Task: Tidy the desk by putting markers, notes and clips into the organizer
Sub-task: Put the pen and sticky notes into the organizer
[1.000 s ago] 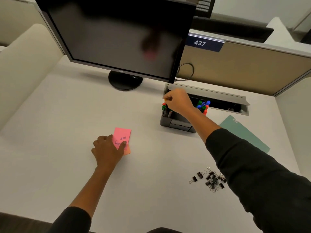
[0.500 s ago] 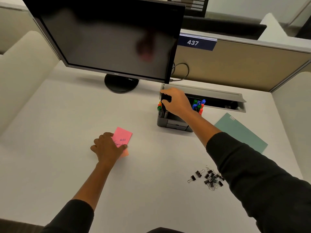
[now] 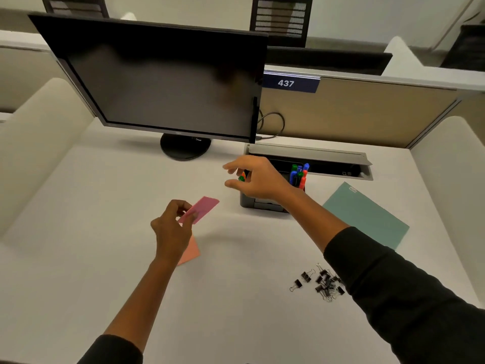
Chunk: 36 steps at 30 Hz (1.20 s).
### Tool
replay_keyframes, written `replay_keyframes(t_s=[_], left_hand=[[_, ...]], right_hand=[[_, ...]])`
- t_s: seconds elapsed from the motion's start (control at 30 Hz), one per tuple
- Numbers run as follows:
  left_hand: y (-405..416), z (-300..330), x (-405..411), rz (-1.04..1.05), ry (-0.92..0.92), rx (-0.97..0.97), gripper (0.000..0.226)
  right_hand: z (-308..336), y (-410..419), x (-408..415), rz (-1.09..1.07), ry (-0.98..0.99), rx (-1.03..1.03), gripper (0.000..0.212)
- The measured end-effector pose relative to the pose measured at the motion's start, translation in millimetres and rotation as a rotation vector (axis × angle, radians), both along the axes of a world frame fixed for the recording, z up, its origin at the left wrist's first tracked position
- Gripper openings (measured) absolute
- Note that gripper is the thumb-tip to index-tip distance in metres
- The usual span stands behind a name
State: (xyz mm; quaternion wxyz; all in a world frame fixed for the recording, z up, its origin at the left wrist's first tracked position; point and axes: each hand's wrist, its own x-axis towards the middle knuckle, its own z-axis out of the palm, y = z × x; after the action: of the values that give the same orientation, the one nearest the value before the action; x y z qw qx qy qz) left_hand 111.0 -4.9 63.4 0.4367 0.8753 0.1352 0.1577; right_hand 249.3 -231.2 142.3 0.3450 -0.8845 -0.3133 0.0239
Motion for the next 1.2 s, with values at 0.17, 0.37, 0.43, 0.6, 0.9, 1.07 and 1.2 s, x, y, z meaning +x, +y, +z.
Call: replay_keyframes(t_s=[0.17,0.37,0.43,0.6,0.9,1.07,1.2], left_hand=[[-23.0,49.2,29.3,-0.088,-0.194,-0.079,0.020],[-47.0,76.7,64.7,-0.162,-0.268,-0.061,0.026],[-47.4,69.4,71.1,-0.149,-0.216,-0.062,0.039],[-26.4,13.7,50.4,-0.138,0.107,0.170,0.047],[27.2,-59.7,-9.3,-0.240,0.717,0.506,0.110],[22.9,-57.9,-14.5,-0.220,0.709,0.636,0.112],[23.2,-56.2,-12.3,-0.194,0.807,0.669,0.119]], right_hand=[[15.7,5.5,-6.8,0.113,0.049,-0.036,0.044],[41.2,-13.4,5.1,-0.055,-0.137,0.068,0.017],[46.5,-24.7,14.8,-0.154,-0.180,0.089,0.015],[44.0,-56.4,45.9,-0.462,-0.249,0.029,0.019],[2.2,-68.0,68.6,-0.480,-0.101,-0.308,0.023],[-18.8,-56.3,76.7,-0.450,-0.109,-0.397,0.020],[-30.8,-46.2,80.2,-0.398,-0.089,-0.476,0.020]])
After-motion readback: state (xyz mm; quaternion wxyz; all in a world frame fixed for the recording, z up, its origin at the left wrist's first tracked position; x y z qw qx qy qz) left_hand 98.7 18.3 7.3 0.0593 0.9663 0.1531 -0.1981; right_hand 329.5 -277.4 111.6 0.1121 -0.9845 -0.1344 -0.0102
